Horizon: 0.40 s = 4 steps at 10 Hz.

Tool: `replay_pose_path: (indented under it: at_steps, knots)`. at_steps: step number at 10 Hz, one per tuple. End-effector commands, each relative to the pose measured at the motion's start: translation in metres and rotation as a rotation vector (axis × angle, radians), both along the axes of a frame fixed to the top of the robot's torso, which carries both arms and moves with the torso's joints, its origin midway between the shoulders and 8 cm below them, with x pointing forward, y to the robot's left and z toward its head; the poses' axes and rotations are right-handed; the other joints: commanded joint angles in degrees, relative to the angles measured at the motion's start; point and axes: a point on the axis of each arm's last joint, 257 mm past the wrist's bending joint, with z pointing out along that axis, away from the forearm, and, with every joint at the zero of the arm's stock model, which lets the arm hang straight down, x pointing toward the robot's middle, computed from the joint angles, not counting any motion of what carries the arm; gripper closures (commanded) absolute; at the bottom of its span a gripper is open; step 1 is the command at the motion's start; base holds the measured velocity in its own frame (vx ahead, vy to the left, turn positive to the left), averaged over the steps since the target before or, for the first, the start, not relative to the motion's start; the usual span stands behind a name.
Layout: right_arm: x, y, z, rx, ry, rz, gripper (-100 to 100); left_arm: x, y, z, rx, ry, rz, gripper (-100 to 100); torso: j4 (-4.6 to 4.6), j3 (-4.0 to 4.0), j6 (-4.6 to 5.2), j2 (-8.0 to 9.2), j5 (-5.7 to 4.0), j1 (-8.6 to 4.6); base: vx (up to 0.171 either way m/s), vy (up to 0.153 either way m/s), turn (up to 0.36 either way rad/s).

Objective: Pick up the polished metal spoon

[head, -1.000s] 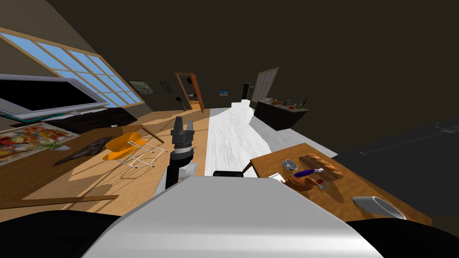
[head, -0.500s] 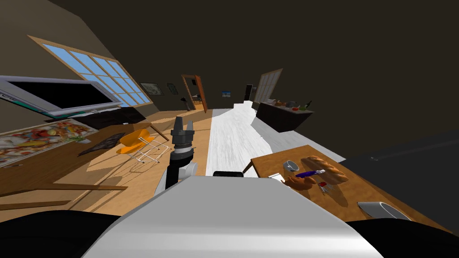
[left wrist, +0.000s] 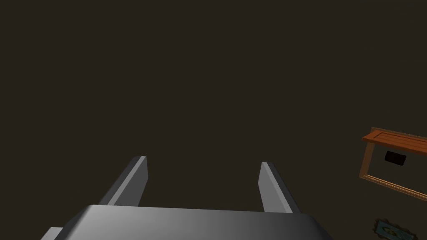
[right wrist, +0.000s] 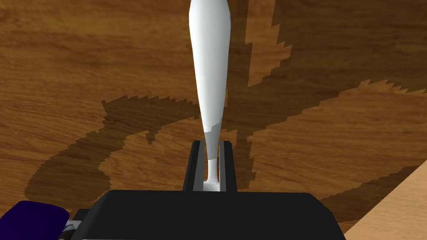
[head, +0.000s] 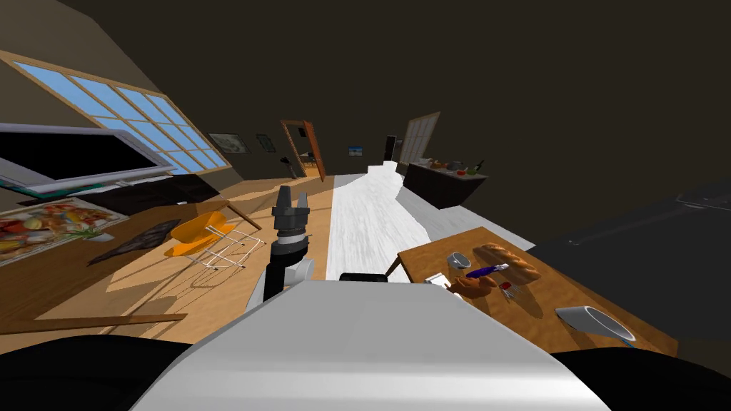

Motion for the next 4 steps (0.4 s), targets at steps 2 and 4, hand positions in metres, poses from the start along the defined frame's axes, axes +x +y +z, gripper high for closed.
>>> replay_pose_path:
  at_steps: [2,4]
  knots:
    - [0.0055,-0.0059,0.0133,0.000,0.001,0.080,100,0.0000,0.0000,0.0000,0.000,0.000,0.000,0,-0.02,-0.08,-0.01,-0.14,0.02,0.00,0.159,0.029,-0.321]
    - [0.0029,-0.0056,0.0102,-0.001,0.004,0.063,0,0.0000,-0.0001,0.0001,0.000,0.000,0.000,0,0.00,-0.07,-0.13,-0.11,-0.01,-0.02,0.046,0.017,-0.023]
